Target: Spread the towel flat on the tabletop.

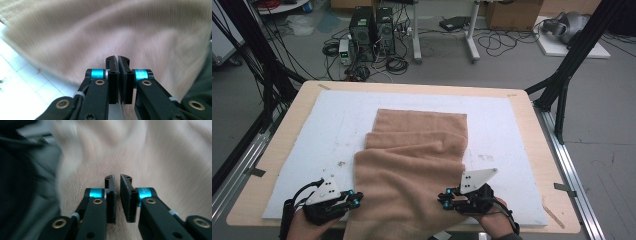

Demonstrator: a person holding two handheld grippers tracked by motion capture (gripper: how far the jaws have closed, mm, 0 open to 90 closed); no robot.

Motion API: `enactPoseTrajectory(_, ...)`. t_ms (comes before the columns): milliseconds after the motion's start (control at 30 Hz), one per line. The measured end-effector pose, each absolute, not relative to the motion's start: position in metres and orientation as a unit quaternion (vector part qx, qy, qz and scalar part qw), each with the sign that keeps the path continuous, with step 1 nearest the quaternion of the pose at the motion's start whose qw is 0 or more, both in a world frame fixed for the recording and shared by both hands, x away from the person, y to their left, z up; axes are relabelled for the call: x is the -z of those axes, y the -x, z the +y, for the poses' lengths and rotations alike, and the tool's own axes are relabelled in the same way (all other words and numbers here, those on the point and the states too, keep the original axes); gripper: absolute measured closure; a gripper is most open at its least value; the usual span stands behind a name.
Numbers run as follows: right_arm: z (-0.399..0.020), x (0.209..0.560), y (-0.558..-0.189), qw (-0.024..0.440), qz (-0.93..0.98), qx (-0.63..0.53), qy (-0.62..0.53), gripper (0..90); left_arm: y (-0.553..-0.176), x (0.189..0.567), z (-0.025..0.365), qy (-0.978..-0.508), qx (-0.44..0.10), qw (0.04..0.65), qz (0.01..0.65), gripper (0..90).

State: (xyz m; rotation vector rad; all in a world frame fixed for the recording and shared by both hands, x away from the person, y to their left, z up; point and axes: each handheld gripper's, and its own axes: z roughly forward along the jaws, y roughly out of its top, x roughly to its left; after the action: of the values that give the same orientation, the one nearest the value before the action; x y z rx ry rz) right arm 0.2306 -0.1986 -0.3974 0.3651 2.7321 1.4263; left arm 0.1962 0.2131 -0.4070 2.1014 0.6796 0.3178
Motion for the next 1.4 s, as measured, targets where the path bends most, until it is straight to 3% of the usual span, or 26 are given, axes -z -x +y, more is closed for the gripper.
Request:
enactPoseTrajectory(133, -0.196, 0.392, -0.24, 0.056, 0.893, -0.43, -0.123, 70.9, -0.211, 0.407, 0.204, -0.849, -0.128, 0.439, 0.266, 70.5)
enactPoseTrajectory(300, -0.192, 0.421, -0.266, 0.045, 0.906, -0.393, -0.149, 66.1, -0.24, 0.432, 0.192, -0.862, -0.115, 0.409, 0.276, 57.4)
enactPoseTrajectory(400, -0.188, 0.438, -0.272, 0.031, 0.914, -0.374, -0.158, 69.2, -0.249, 0.445, 0.191, -0.864, -0.109, 0.403, 0.28, 62.0)
enactPoseTrajectory(500, -0.187, 0.442, -0.27, 0.024, 0.91, -0.382, -0.158, 83.0, -0.251, 0.445, 0.195, -0.86, -0.098, 0.41, 0.286, 80.8)
enactPoseTrajectory(633, -0.185, 0.44, -0.264, 0.025, 0.911, -0.382, -0.153, 86.9, -0.241, 0.443, 0.194, -0.863, -0.104, 0.409, 0.278, 85.5)
enactPoseTrajectory(933, -0.187, 0.422, -0.218, 0.017, 0.907, -0.404, -0.119, 86.8, -0.188, 0.429, 0.207, -0.87, -0.097, 0.408, 0.258, 85.4)
enactPoseTrajectory(1033, -0.19, 0.415, -0.208, 0.007, 0.896, -0.429, -0.114, 83.7, -0.182, 0.42, 0.208, -0.866, -0.093, 0.42, 0.255, 76.6)
enactPoseTrajectory(1133, -0.194, 0.409, -0.218, 0.039, 0.894, -0.427, -0.128, 74.2, -0.193, 0.413, 0.206, -0.861, -0.107, 0.427, 0.256, 67.1)
enactPoseTrajectory(1267, -0.194, 0.415, -0.247, 0.06, 0.903, -0.401, -0.138, 62.1, -0.226, 0.42, 0.203, -0.854, -0.126, 0.424, 0.273, 62.8)
enactPoseTrajectory(1400, -0.195, 0.428, -0.273, 0.051, 0.905, -0.39, -0.163, 60.8, -0.252, 0.44, 0.198, -0.863, -0.121, 0.393, 0.293, 61.3)
